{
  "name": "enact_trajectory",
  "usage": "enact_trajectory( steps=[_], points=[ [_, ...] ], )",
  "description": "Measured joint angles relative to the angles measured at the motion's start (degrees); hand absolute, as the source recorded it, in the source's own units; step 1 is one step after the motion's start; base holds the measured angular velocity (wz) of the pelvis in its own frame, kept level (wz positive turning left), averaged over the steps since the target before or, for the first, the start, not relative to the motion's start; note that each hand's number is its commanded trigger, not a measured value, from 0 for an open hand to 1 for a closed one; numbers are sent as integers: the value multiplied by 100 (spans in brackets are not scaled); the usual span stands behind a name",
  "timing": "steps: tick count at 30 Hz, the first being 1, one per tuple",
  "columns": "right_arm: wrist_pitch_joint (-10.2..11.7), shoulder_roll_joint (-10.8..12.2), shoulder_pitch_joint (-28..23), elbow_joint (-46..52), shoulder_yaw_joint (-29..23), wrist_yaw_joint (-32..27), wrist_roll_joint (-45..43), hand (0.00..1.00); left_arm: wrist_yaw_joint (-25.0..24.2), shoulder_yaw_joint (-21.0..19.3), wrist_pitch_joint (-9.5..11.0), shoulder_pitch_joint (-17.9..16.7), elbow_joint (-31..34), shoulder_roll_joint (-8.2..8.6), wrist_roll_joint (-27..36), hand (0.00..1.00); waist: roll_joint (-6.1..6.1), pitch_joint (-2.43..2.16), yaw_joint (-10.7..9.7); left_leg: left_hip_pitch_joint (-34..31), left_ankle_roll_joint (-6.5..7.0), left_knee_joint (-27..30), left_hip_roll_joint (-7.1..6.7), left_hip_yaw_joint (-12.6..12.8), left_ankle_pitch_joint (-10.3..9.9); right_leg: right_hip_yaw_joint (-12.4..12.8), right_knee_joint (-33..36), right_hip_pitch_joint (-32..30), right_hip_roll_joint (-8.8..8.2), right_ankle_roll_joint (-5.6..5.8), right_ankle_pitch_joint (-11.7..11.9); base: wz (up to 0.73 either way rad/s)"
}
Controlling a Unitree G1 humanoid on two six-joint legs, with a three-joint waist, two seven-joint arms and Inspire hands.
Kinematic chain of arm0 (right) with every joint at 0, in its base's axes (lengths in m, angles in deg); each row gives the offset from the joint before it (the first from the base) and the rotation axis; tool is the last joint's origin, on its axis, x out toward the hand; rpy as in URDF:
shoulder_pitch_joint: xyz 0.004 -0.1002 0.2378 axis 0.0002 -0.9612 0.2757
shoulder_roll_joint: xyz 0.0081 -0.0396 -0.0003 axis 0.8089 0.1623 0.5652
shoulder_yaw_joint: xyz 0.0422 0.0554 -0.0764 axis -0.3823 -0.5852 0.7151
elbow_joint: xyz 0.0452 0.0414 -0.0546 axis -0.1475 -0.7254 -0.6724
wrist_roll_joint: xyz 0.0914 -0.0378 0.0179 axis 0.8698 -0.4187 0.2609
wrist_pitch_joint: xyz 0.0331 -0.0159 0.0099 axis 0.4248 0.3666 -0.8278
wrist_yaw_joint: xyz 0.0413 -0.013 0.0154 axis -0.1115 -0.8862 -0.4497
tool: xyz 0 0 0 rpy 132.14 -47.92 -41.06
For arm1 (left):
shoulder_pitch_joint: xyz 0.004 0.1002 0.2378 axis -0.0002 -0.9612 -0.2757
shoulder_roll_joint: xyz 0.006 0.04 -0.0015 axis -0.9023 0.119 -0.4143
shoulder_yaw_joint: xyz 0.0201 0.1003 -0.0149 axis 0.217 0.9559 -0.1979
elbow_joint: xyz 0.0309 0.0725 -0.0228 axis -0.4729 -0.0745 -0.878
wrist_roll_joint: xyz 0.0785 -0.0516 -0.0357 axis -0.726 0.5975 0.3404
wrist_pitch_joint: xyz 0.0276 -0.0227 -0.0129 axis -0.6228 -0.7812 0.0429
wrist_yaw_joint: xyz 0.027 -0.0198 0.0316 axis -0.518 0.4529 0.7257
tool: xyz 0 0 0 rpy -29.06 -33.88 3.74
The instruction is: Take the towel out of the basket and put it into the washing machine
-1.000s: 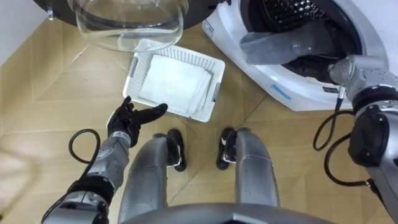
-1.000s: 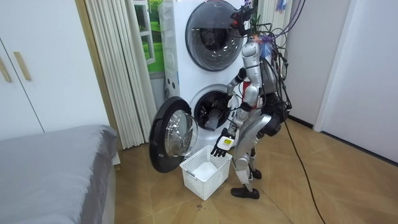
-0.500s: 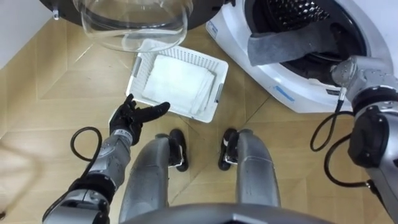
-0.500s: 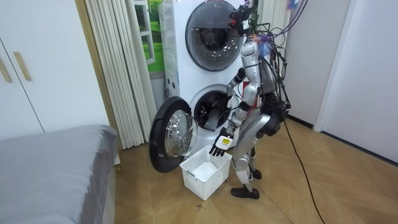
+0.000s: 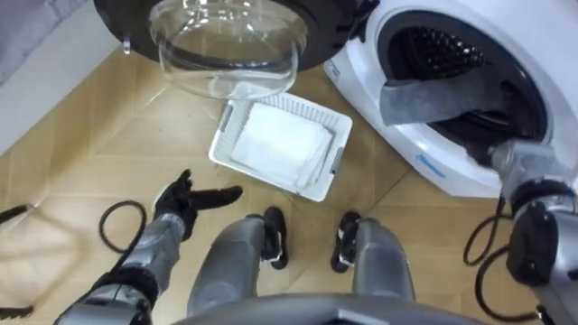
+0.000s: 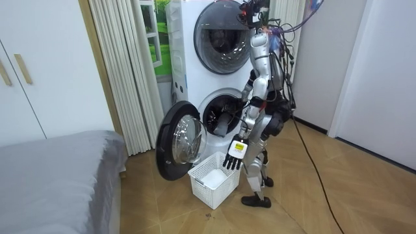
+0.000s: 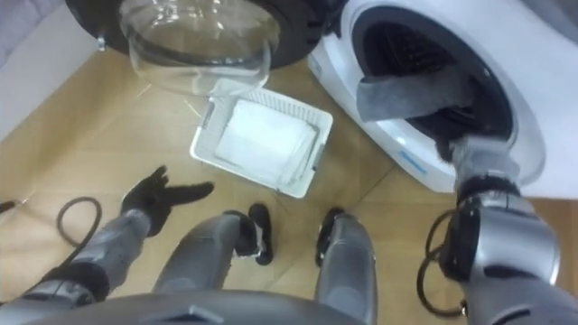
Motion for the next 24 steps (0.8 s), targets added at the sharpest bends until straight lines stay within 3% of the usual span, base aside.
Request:
enact_trajectory(
  steps=[2,7,9,11,15,17,20,24],
  points=[
    [-28,34,-422,6,151,306,-348,0,81,-9,0,-80,-222,-33,-420,0,50,-44,-6,219,-52,-177,-17,-51,45,-72,-173,231,22,-1,5,6],
    [-6,98,-1128,-110,566,793,-1400,0,71,-11,3,-306,-296,-46,-802,0,27,-66,-30,771,-122,-544,9,-65,89,-161,-612,827,123,-2,7,0],
    [53,136,-1544,-212,803,944,-1971,0,80,-21,31,-516,-311,-49,-803,0,-4,-139,-82,1098,-167,-790,-25,-90,113,-181,-884,1186,196,8,33,0],
    [65,239,-2060,-287,971,1050,-2801,0,126,-25,44,-780,-420,-87,-794,0,-39,-227,-86,1467,-220,-1015,32,-120,127,-243,-1331,1667,328,-5,142,-3],
    [63,414,-2516,-271,1391,1141,-4362,0,130,-166,48,-1018,-498,-97,-807,0,-85,-238,-94,1830,-294,-1177,107,-79,107,-199,-1649,2054,456,-38,230,-14],
    [50,482,-2637,-288,1649,1315,-5065,0,130,-201,50,-1033,-513,-81,-851,0,-51,-202,-80,2084,-330,-1270,132,-78,97,-185,-1787,2312,511,-48,265,-6],
    [38,534,-2684,-246,1752,1407,-5618,0,132,-264,51,-1122,-532,-77,-845,0,6,-190,-57,2429,-370,-1517,164,-78,95,-157,-1956,2633,559,-53,313,-8],
    [-41,656,-2714,-187,1897,1490,-6337,0,183,-440,-11,-1304,-485,-64,-871,0,-29,-200,-66,2694,-426,-1692,162,-74,128,-156,-2101,2837,597,-63,319,-1]
  ],
)
